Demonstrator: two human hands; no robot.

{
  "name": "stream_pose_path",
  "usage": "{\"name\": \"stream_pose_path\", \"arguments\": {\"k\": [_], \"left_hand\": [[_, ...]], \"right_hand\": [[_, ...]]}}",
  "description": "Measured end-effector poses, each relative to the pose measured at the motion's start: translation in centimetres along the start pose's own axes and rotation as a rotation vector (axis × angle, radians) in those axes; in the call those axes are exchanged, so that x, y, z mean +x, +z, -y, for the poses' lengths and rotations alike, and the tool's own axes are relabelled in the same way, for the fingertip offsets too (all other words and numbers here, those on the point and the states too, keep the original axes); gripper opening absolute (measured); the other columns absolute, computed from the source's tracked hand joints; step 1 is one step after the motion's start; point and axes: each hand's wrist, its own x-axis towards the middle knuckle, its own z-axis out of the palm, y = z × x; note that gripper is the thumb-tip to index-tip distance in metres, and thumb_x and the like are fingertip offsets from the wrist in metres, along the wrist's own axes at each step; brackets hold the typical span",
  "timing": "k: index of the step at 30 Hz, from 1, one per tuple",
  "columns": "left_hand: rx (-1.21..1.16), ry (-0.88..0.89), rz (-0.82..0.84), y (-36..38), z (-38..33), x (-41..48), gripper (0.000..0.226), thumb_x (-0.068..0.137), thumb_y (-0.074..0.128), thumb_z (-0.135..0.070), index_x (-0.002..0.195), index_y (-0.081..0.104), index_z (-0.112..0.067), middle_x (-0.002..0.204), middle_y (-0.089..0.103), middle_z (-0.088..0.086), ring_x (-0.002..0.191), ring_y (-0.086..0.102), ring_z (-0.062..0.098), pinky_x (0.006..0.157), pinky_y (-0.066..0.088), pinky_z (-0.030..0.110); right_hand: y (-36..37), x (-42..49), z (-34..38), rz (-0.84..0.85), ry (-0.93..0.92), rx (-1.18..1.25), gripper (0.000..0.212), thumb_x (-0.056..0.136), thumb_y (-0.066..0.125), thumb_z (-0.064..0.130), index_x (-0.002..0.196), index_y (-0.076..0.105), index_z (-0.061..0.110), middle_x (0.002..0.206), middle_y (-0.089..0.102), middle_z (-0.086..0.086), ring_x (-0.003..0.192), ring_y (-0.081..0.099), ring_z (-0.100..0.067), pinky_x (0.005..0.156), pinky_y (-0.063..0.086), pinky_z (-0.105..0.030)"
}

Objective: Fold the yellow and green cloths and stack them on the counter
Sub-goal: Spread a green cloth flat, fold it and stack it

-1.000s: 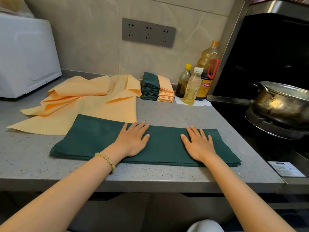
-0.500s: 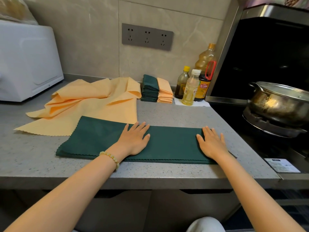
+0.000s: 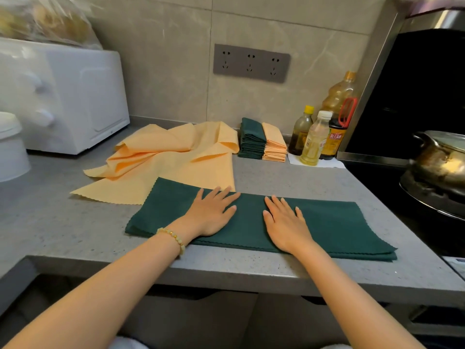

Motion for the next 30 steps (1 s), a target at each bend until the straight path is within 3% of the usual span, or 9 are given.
{"name": "stream_pose_path", "arguments": {"k": [6,12,17,21,24,30], "left_hand": [[0.008,-0.155,-0.012,-1.0,5.9,-2.1,0.05,0.102,0.013,-0.046,0.151,0.005,-0.04,0.16,-0.002,-0.009,0.148,-0.003,0.016,0.118,-0.004,0.05],[0.018,-0.249,-0.026,-1.3,6.9,-2.5,0.051,0.101,0.011,-0.049,0.151,0.005,-0.041,0.161,-0.003,-0.008,0.148,-0.003,0.022,0.117,-0.003,0.051],[0.048,-0.272,-0.001,-1.5,6.5,-2.6,0.051,0.101,0.009,-0.049,0.151,0.002,-0.042,0.16,-0.006,-0.008,0.148,-0.004,0.024,0.116,-0.004,0.055],[0.088,-0.295,0.027,-1.6,6.1,-2.8,0.051,0.101,0.007,-0.049,0.151,-0.001,-0.041,0.16,-0.008,-0.008,0.148,-0.005,0.025,0.115,-0.006,0.056],[0.126,-0.299,0.038,-1.8,5.4,-2.8,0.053,0.101,0.006,-0.05,0.151,-0.003,-0.037,0.16,-0.008,-0.005,0.148,-0.006,0.027,0.115,-0.008,0.055],[0.174,-0.19,0.056,-2.3,2.9,-2.1,0.058,0.1,0.007,-0.052,0.153,-0.005,-0.03,0.16,-0.009,-0.005,0.147,-0.011,0.022,0.117,-0.009,0.049]], "right_hand": [[0.1,0.1,-0.1,-0.008,-0.008,-0.011,0.052,0.103,0.011,0.039,0.152,0.005,0.024,0.159,-0.001,0.005,0.146,-0.002,-0.013,0.118,-0.002,-0.039],[-0.1,0.0,0.0,-0.033,-0.023,0.029,0.052,0.103,0.017,0.039,0.152,0.012,0.023,0.159,0.005,0.004,0.146,0.002,-0.013,0.118,0.0,-0.038],[-1.3,-3.4,2.0,-0.07,-0.371,0.264,0.048,0.098,0.036,0.045,0.145,0.033,0.034,0.152,0.028,0.016,0.141,0.021,-0.002,0.117,0.016,-0.027],[-1.3,-6.1,3.8,0.0,-0.548,0.077,0.052,0.095,0.035,0.055,0.144,0.032,0.038,0.149,0.028,0.024,0.138,0.021,0.006,0.109,0.02,-0.017],[-1.8,-6.0,3.5,-0.033,-0.543,-0.053,0.045,0.1,0.035,0.044,0.144,0.034,0.035,0.15,0.028,0.021,0.139,0.023,0.003,0.111,0.026,-0.022],[-3.0,-5.9,-0.3,-0.033,-0.506,-0.118,0.043,0.102,0.034,0.028,0.144,0.034,0.036,0.148,0.03,0.023,0.137,0.027,0.004,0.109,0.024,-0.017]]}}
